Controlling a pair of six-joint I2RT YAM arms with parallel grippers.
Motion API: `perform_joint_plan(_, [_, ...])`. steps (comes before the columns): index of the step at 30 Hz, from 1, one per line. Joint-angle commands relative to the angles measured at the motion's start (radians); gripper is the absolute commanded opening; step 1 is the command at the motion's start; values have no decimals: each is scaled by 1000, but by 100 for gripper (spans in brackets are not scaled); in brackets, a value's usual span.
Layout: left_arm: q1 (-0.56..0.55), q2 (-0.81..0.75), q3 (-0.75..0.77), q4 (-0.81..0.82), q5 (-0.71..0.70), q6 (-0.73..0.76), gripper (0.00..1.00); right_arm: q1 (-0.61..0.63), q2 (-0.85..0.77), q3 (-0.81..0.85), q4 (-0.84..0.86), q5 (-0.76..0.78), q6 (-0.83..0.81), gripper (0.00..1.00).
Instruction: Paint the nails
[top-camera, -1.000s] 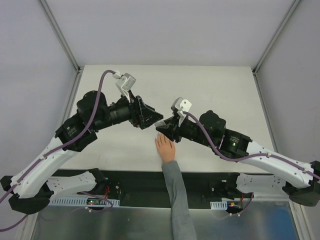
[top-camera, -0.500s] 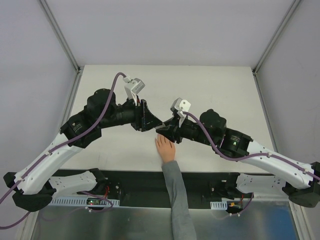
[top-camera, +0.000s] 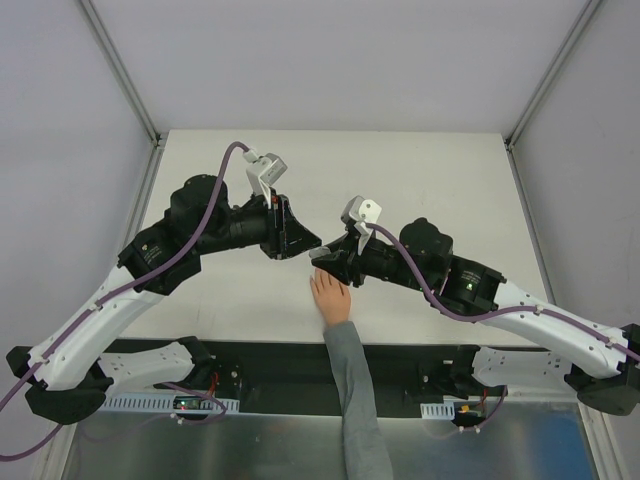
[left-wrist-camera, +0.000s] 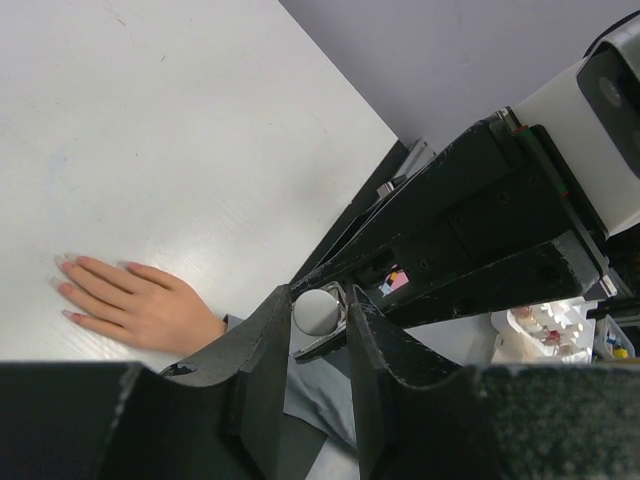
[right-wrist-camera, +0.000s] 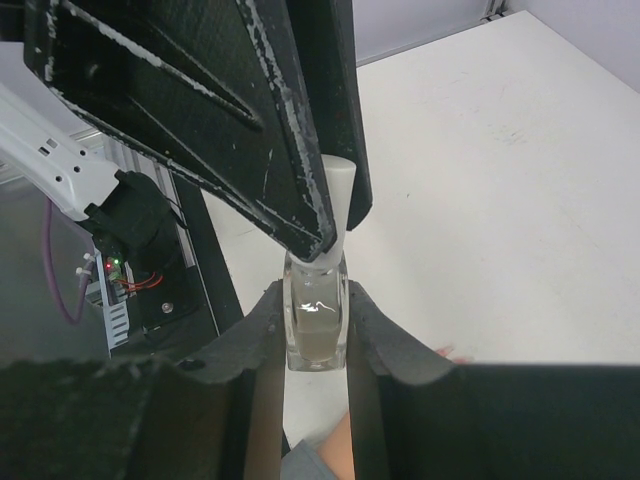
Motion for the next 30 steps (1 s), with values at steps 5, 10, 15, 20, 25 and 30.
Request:
perform_joint_plan(5, [10,-8,32,4,48,-4,18,-4,-18,40,40,-7,-8,0])
perform_joint_plan(10, [12,-5,33,3,45,2,2,-3,-10,37,45,-1,-8,0])
perform_joint_plan(15, [10,-17,35,-2,-8,17,0,-4,-10,29,40,-16,-8,0])
perform_joint_plan(20, [12,-28,58,-16,-44,37,0,-6,-7,20,40,-27,-8,0])
perform_joint_plan(25, [15,-31,66,-19,-59,42,0,-6,-10,14,56,-30,-3,0])
perform_joint_plan(30, [15,-27,67,-20,-48,39,0,-4,-7,15,60,-31,0,0])
